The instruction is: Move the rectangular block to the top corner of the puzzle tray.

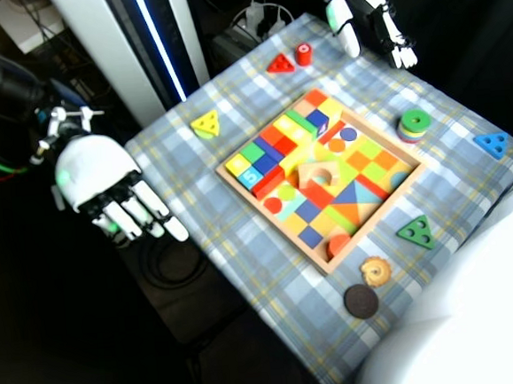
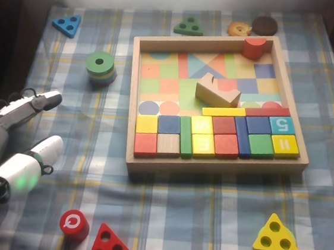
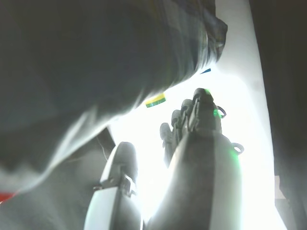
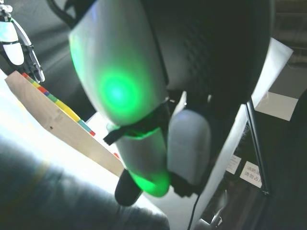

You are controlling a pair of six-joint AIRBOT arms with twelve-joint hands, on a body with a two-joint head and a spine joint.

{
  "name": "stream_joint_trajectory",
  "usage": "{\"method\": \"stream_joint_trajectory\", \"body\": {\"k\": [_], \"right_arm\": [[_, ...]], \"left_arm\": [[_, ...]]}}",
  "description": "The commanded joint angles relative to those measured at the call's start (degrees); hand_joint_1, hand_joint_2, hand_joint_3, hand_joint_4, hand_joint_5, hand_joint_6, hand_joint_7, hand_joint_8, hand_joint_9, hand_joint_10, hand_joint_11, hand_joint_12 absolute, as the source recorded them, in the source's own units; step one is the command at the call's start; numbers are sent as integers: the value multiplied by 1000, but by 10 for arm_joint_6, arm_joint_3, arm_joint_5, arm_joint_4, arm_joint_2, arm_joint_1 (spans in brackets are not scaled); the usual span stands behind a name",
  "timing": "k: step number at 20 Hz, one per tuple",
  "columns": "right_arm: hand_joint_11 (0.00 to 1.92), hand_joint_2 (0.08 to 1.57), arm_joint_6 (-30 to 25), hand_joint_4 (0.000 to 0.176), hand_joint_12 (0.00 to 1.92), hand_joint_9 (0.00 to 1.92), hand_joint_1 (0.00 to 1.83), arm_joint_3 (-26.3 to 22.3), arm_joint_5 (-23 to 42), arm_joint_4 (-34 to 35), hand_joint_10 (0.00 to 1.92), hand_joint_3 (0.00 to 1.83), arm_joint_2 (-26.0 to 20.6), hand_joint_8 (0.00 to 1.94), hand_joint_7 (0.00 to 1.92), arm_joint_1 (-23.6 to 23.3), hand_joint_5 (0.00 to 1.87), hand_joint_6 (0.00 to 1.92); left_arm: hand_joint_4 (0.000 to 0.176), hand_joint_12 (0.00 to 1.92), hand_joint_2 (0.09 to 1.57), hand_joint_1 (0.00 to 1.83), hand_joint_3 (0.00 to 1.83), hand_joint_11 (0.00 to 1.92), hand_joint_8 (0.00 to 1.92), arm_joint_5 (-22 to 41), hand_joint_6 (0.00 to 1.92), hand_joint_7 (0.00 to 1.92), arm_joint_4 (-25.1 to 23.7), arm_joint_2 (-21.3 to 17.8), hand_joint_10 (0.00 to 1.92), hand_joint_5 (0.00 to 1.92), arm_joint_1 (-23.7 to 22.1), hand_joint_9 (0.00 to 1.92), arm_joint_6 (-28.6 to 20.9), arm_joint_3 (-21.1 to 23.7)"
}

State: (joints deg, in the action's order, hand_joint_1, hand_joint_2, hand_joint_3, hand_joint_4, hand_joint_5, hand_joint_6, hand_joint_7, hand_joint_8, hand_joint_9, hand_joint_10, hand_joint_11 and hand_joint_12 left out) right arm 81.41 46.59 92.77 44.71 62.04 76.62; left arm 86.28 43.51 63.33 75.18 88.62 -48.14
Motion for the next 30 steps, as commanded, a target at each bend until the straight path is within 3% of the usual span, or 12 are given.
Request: {"method": "stream_joint_trajectory", "body": {"k": [1,3,7,11,14,18,21,24,27,28,29,30], "right_arm": [[0,1273,-1,12,459,197,0,4,67,-26,1,46,-1,2,366,-4,417,0],[0,1286,-1,16,464,200,0,4,67,-28,0,19,-5,1,361,-4,401,0],[0,1211,-10,119,431,160,0,-3,61,-60,1,0,-50,3,277,-6,307,1],[0,1224,-121,98,749,216,165,28,12,-144,14,0,-103,6,280,-9,255,2],[0,1178,-277,9,747,243,437,79,-32,-217,11,0,-128,10,294,-22,277,8],[0,1131,-367,10,973,219,605,131,-136,-321,1,0,-148,1,264,-77,292,6],[0,1085,-397,1,881,209,672,169,-259,-428,12,0,-161,6,291,-172,320,11],[0,1085,-529,0,844,259,859,232,-365,-559,18,0,-143,5,302,-264,290,2],[40,1055,-635,9,1290,428,1055,282,-470,-733,32,0,-115,10,416,-366,375,8],[178,1068,-667,0,1429,655,1095,294,-493,-788,123,0,-105,41,633,-395,409,6],[443,1077,-715,0,1588,787,1130,312,-512,-852,686,0,-90,178,892,-424,441,7],[708,1070,-748,0,1702,963,1319,325,-517,-885,1087,0,-79,759,1027,-438,455,3]], "left_arm": [[73,0,1410,681,9,0,1,69,5,289,-23,-4,45,450,-4,109,-4,-3],[79,0,1415,661,6,0,2,70,3,295,-23,-5,37,453,-4,119,-3,-2],[73,0,1416,648,2,0,2,75,4,295,-22,-14,20,468,-2,114,-2,2],[70,6,1412,646,0,13,0,70,3,290,-22,-12,16,474,-2,126,-2,4],[81,0,1407,678,0,1,0,57,0,284,-24,-10,8,465,-2,115,-2,3],[92,286,1392,691,2,0,1,50,0,319,-25,-9,3,466,-1,150,-2,3],[80,292,1402,680,3,0,3,47,0,307,-26,-9,4,458,1,151,0,2],[65,216,1407,695,1,0,5,43,6,300,-26,-10,2,457,1,146,0,3],[68,132,1410,712,0,0,0,38,0,290,-26,-10,1,449,4,131,0,3],[67,240,1406,707,0,0,0,39,0,304,-26,-10,5,456,5,149,0,3],[70,259,1413,693,3,0,0,38,0,302,-26,-10,4,446,5,151,0,2],[76,261,1415,674,3,0,0,37,0,301,-27,-10,4,444,5,152,0,2]]}}
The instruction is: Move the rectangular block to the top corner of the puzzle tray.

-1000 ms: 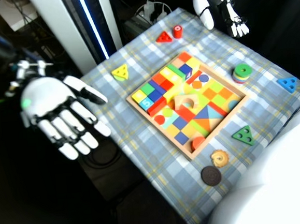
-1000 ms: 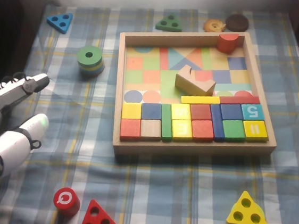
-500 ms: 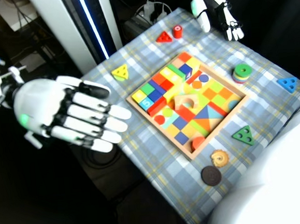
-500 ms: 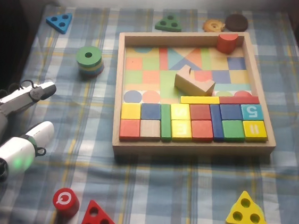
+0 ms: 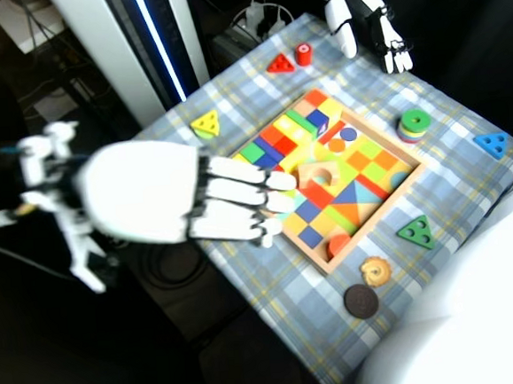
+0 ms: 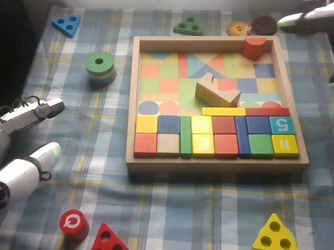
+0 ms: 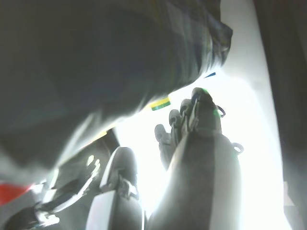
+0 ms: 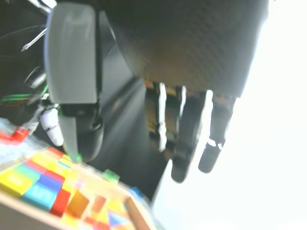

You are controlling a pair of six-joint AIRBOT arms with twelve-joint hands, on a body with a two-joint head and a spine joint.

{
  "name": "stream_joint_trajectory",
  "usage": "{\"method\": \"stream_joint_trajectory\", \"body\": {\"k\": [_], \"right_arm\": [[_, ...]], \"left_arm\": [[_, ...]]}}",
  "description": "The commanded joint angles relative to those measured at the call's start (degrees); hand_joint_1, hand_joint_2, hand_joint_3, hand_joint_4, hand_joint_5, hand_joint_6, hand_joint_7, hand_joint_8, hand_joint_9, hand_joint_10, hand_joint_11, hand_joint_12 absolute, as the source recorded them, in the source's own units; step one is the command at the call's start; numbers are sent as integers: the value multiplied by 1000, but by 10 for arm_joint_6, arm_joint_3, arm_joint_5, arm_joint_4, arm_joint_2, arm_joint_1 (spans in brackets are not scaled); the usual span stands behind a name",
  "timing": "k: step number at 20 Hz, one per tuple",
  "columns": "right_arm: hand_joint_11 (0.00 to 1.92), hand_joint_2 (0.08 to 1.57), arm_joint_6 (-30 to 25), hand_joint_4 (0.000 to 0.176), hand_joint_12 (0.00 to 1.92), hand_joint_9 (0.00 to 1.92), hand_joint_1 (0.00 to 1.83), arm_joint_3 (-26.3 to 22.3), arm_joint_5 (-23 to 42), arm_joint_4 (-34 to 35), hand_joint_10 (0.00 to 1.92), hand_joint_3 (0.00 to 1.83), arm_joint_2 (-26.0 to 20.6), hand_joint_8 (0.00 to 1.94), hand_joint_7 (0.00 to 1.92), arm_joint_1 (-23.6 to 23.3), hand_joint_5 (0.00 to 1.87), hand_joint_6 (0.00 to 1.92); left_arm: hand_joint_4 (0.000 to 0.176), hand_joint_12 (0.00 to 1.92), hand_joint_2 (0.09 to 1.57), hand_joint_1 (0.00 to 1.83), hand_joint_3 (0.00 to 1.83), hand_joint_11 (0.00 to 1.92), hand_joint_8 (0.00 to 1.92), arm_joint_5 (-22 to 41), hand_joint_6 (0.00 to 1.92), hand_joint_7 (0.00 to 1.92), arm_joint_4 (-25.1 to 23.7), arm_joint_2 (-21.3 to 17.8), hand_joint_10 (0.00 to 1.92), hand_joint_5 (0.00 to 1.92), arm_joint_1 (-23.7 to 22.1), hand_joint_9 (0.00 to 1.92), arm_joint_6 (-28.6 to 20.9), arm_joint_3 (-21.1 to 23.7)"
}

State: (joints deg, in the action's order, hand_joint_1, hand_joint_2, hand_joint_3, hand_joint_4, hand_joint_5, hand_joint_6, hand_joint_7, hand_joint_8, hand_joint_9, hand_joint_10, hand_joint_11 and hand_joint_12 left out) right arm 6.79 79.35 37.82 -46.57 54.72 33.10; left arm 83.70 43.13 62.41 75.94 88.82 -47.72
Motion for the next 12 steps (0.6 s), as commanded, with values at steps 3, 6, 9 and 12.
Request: {"method": "stream_joint_trajectory", "body": {"k": [3,6,9,12], "right_arm": [[1291,1059,-55,0,1919,1241,1280,34,31,-32,1905,0,32,1867,1012,-27,571,12],[1696,1055,-114,0,1921,1675,1399,62,23,-114,1921,0,65,1940,1495,-55,598,5],[1733,1113,-148,0,1921,1694,1660,74,9,-182,1921,21,86,1941,1524,-80,565,3],[1669,1164,-148,0,1921,1613,1688,83,3,-209,1921,44,104,1941,1416,-82,582,3]], "left_arm": [[75,212,1408,696,2,0,0,63,0,291,-21,-1,1,451,-3,138,-2,-2],[82,213,1392,734,0,0,4,65,7,308,-20,-2,4,468,-1,148,-2,-2],[76,106,1400,739,0,0,1,63,1,282,-22,-2,3,462,-1,115,-2,-2],[90,186,1388,759,0,0,3,56,3,299,-23,-4,7,465,-2,132,-2,-2]]}}
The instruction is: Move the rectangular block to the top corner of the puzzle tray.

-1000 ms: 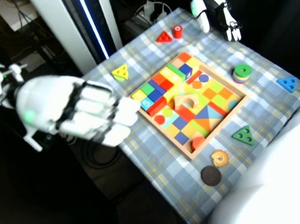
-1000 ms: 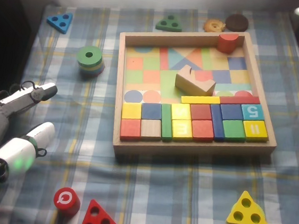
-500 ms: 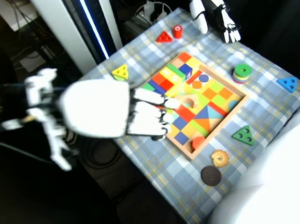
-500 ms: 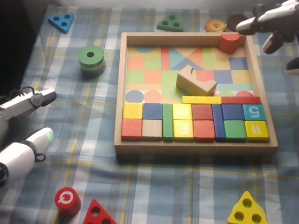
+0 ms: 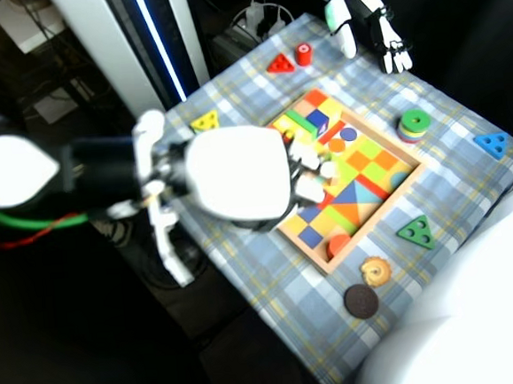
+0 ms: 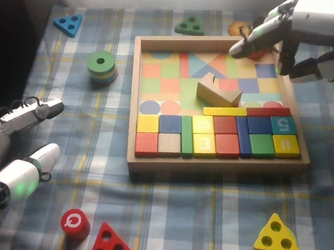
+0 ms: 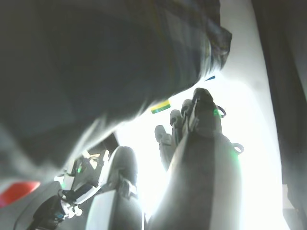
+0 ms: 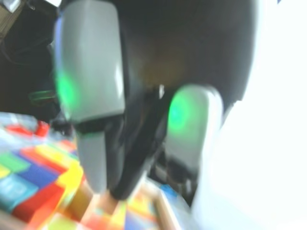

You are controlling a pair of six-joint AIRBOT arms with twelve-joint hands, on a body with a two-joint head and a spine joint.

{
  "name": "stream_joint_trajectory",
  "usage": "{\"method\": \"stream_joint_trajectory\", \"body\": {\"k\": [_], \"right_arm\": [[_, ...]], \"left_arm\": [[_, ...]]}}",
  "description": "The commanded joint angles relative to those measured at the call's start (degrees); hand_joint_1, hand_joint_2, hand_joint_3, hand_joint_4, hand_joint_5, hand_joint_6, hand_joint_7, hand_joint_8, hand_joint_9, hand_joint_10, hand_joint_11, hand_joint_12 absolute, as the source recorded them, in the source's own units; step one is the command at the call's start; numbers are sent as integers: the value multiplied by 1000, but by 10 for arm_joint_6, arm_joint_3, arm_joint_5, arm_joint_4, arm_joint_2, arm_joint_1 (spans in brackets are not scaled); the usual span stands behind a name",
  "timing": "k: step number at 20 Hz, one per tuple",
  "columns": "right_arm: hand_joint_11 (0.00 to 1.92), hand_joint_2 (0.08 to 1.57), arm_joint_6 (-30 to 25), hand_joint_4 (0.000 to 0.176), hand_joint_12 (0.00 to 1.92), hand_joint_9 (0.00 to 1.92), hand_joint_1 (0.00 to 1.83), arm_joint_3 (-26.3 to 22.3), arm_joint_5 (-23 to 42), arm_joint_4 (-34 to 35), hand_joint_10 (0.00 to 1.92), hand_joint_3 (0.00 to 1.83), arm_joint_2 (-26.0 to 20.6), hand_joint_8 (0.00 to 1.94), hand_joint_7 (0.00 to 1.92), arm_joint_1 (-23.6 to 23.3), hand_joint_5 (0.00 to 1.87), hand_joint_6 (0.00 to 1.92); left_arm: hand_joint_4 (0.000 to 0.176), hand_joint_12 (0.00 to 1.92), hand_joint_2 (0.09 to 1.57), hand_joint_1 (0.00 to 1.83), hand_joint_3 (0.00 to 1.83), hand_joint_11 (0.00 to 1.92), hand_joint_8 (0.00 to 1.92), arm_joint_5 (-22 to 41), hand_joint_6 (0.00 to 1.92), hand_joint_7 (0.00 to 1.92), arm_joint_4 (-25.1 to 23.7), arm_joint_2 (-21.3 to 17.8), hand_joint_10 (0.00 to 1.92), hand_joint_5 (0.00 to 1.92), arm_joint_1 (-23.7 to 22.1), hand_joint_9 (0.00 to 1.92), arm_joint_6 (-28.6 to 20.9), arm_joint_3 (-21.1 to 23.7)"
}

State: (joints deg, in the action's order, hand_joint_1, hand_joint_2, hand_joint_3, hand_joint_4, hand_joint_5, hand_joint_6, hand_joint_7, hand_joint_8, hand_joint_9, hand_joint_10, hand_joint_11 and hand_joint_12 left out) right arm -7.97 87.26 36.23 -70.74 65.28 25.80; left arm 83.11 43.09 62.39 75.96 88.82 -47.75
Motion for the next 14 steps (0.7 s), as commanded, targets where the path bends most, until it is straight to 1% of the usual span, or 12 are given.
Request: {"method": "stream_joint_trajectory", "body": {"k": [1,2,3,4,5,6,7,8,9,11,13,14], "right_arm": [[1687,1160,0,0,1921,1621,1716,4,18,26,1921,42,1,1941,1410,-10,587,5],[1673,1173,-3,0,1921,1611,1703,4,17,17,1921,50,5,1941,1387,-10,579,3],[1644,1180,-11,0,1921,1584,1693,5,16,7,1921,54,7,1941,1313,-10,486,0],[1555,1183,-21,0,1921,1476,1696,5,16,-7,1921,54,10,1941,1170,-11,396,11],[1544,1191,-28,0,1921,1465,1657,5,16,-18,1921,49,13,1941,1193,-13,317,3],[1535,1190,-31,0,1921,1463,1680,5,16,-26,1921,41,16,1941,1203,-14,160,0],[1563,1217,-31,0,1921,1498,1642,5,17,-29,1921,42,19,1941,1290,-14,362,31],[1542,1234,-31,0,1921,1490,1572,5,17,-30,1921,37,24,1941,1329,-14,454,22],[1537,1235,-31,0,1921,1489,1557,5,17,-31,1921,34,28,1941,1338,-14,473,19],[1572,1236,-31,0,1921,1522,1554,5,18,-39,1921,29,36,1941,1358,-14,490,16],[1584,1230,-31,0,1921,1530,1554,3,19,-47,1921,23,39,1941,1356,-14,536,23],[1551,1232,-31,0,1921,1496,1543,2,19,-48,1921,21,39,1941,1328,-14,544,21]], "left_arm": [[94,197,1395,730,0,0,2,63,2,298,-23,-3,8,459,-2,136,-2,-1],[101,199,1395,724,0,0,1,65,2,298,-23,-4,8,458,-2,137,-2,1],[97,195,1402,705,3,0,0,65,1,296,-23,-4,6,457,-2,136,-2,1],[98,131,1405,710,2,0,1,64,0,292,-23,-3,4,458,-2,133,-2,0],[97,139,1408,700,2,0,2,63,1,286,-23,-3,3,453,-2,134,-2,0],[93,130,1404,712,0,0,2,63,2,287,-23,-3,2,458,-2,133,-2,0],[100,142,1409,679,2,0,1,63,1,286,-23,-3,2,457,-2,133,-2,0],[100,152,1415,655,4,0,1,63,0,277,-23,-3,1,452,-2,123,-2,0],[107,160,1403,704,0,0,4,63,2,287,-23,-3,4,456,-2,130,-2,0],[94,194,1394,746,0,0,2,63,0,291,-23,-3,1,461,-2,128,-2,0],[88,228,1389,748,0,0,1,62,1,294,-22,-3,2,465,-2,133,-2,0],[97,272,1388,742,0,0,1,63,1,298,-22,-3,3,456,-2,138,-2,0]]}}
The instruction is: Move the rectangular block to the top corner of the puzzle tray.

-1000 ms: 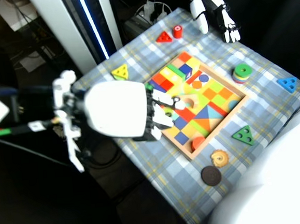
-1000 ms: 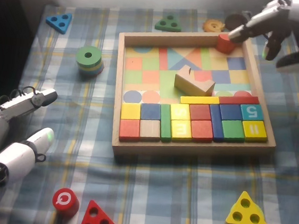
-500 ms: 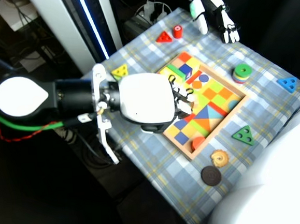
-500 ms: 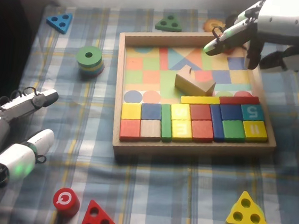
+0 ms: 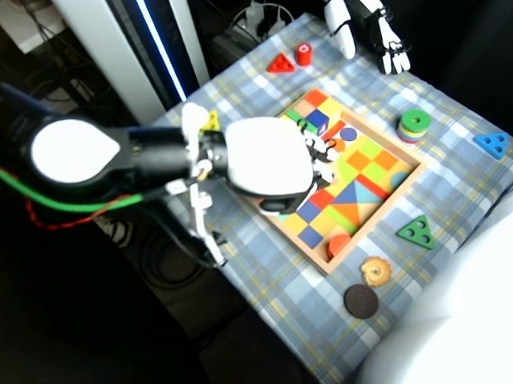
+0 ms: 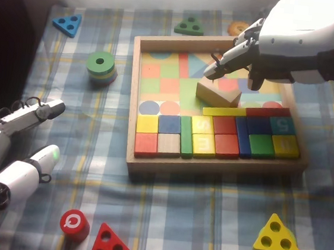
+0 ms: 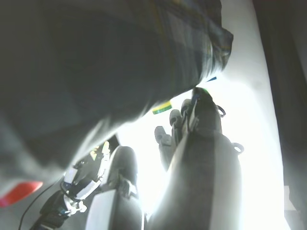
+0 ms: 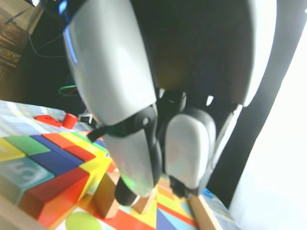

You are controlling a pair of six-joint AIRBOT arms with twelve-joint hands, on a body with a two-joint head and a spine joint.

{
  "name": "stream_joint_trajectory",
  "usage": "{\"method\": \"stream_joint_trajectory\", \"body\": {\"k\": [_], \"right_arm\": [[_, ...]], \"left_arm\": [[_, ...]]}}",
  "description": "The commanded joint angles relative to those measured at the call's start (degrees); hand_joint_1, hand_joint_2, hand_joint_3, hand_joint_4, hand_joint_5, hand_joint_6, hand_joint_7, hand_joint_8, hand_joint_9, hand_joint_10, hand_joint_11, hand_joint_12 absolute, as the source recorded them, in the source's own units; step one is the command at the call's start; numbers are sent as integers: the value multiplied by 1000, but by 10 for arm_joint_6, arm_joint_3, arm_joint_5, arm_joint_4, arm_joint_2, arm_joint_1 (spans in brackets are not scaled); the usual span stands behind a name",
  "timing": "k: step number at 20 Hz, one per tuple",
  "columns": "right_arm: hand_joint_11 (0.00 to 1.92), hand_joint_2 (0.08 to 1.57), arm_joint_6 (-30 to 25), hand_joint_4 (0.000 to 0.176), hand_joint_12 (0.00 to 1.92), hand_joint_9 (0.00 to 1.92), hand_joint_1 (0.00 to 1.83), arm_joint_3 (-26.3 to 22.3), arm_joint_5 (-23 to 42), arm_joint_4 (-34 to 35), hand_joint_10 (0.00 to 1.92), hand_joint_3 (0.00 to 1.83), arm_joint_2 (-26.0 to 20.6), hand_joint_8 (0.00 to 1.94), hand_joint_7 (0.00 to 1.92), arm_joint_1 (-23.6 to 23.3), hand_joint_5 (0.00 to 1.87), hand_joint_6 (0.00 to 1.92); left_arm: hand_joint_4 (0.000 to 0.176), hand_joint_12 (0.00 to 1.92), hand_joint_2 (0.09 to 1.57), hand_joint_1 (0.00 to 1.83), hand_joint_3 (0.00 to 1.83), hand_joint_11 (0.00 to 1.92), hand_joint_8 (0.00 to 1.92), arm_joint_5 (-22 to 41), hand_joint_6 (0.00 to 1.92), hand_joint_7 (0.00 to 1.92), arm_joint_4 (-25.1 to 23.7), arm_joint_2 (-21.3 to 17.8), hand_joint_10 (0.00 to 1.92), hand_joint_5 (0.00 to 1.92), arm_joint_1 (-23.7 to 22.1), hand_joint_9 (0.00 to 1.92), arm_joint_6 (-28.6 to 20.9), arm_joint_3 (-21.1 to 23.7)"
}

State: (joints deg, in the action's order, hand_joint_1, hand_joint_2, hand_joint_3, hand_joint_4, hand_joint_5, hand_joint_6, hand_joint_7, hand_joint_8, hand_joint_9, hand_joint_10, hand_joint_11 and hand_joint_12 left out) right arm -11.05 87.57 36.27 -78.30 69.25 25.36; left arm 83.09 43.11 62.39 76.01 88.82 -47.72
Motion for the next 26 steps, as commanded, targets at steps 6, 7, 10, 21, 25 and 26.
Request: {"method": "stream_joint_trajectory", "body": {"k": [6,7,10,21,25,26], "right_arm": [[1534,1229,-19,0,1921,1474,1545,-3,18,4,1921,11,-1,1941,1292,-9,548,10],[1530,1236,-23,0,1921,1472,1532,-3,18,1,1921,13,-1,1941,1285,-9,551,9],[1528,1244,-24,0,1921,1474,1532,-4,17,-9,1921,13,-1,1941,1300,-9,523,3],[1546,1219,-42,0,1921,1487,1546,-3,-3,-63,1921,0,1,1941,1300,-14,619,10],[1618,1205,-42,0,1921,1570,1578,9,-19,-70,1921,0,1,1941,1406,-15,622,5],[1572,1251,-42,0,1921,1521,1468,11,-22,-72,1921,12,1,1941,1352,-16,585,7]], "left_arm": [[80,254,1396,707,1,0,1,63,1,298,-22,-3,2,460,-2,141,-2,1],[77,252,1394,711,0,0,1,62,2,300,-22,-3,1,464,-2,139,-2,0],[85,301,1392,729,0,0,0,61,2,302,-22,-3,2,465,-2,148,-2,0],[89,275,1393,695,0,0,1,57,2,297,-22,-3,2,452,-2,144,-2,1],[89,275,1392,696,1,0,0,57,0,291,-22,-3,2,451,-2,139,-2,1],[77,273,1390,705,0,0,2,57,5,298,-22,-3,4,465,-2,144,-2,1]]}}
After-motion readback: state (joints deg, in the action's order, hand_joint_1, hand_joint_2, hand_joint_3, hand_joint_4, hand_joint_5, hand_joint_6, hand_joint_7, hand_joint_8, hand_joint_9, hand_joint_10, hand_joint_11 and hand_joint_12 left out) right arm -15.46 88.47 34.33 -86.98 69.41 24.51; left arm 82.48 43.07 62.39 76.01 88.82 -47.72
